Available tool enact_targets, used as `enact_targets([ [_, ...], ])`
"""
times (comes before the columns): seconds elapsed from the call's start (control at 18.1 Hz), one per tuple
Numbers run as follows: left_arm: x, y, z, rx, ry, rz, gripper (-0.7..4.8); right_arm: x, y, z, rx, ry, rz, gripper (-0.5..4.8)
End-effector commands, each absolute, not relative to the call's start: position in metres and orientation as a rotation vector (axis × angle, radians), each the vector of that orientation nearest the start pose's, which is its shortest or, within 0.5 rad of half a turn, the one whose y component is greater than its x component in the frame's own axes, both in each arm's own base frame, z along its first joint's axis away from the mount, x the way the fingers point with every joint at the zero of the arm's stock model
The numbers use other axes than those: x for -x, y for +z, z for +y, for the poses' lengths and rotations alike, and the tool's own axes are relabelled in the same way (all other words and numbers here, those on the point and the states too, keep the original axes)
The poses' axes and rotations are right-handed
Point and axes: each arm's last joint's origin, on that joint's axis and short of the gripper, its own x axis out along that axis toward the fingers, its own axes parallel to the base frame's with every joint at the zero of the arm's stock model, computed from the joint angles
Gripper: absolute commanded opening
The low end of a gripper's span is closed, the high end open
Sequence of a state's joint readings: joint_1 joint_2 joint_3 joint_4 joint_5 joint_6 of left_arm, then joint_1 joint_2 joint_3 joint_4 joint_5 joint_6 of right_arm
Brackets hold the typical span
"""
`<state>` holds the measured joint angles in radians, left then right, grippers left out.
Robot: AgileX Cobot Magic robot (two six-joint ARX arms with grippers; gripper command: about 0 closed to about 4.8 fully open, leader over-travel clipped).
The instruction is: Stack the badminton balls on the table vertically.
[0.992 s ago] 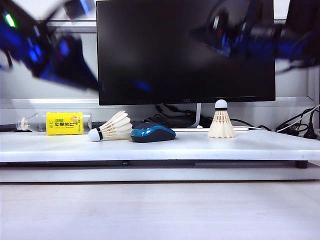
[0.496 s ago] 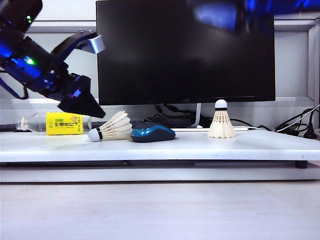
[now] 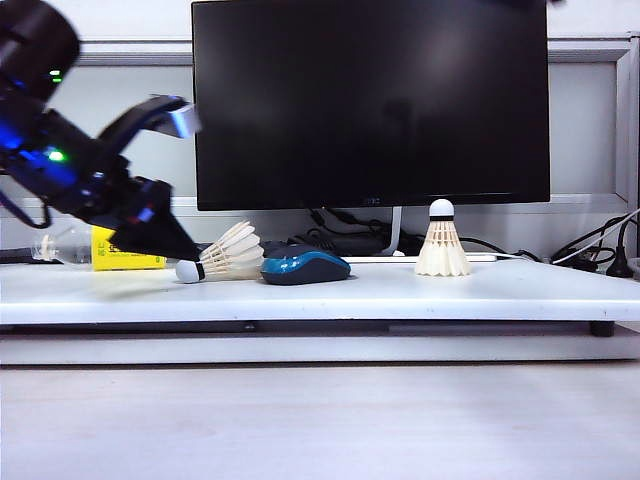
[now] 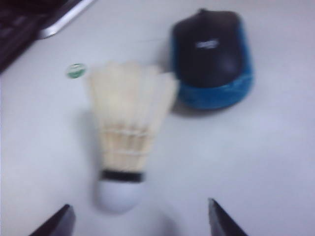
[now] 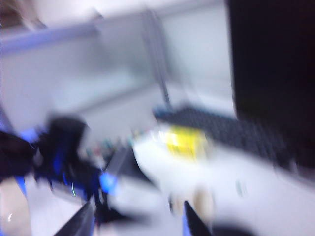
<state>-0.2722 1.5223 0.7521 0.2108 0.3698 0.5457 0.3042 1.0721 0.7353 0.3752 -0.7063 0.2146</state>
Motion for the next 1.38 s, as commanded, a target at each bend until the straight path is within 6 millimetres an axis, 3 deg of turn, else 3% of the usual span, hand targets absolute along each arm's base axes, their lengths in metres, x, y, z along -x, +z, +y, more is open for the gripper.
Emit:
enact_targets([
  [0.06, -0.295, 0.194, -0.081, -0.441, -0.807, 0.338, 3.64, -0.215, 0.305, 0.088, -0.166, 1.002, 0.171, 2.29],
  [0.22, -0.299, 0.196, -0.070, -0.398, -0.856, 0.305, 3.63, -0.213, 0.298, 0.089, -0.163, 1.066, 0.251, 2.29],
  [0.55, -0.311, 0.188, -0.074, -0.328, -0.913, 0.338, 3.64, -0.209, 0.290, 0.089, -0.187, 1.115, 0.345, 2.10],
  [0.99, -0.331, 0.189, -0.078, -0.355, -0.936, 0.309, 3.64, -0.209, 0.289, 0.089, -0.187, 1.122, 0.352, 2.10],
  [1.38, -0.337, 0.173, -0.080, -0.358, -0.946, 0.365, 3.63, -0.209, 0.289, 0.089, -0.186, 1.122, 0.353, 2.10],
])
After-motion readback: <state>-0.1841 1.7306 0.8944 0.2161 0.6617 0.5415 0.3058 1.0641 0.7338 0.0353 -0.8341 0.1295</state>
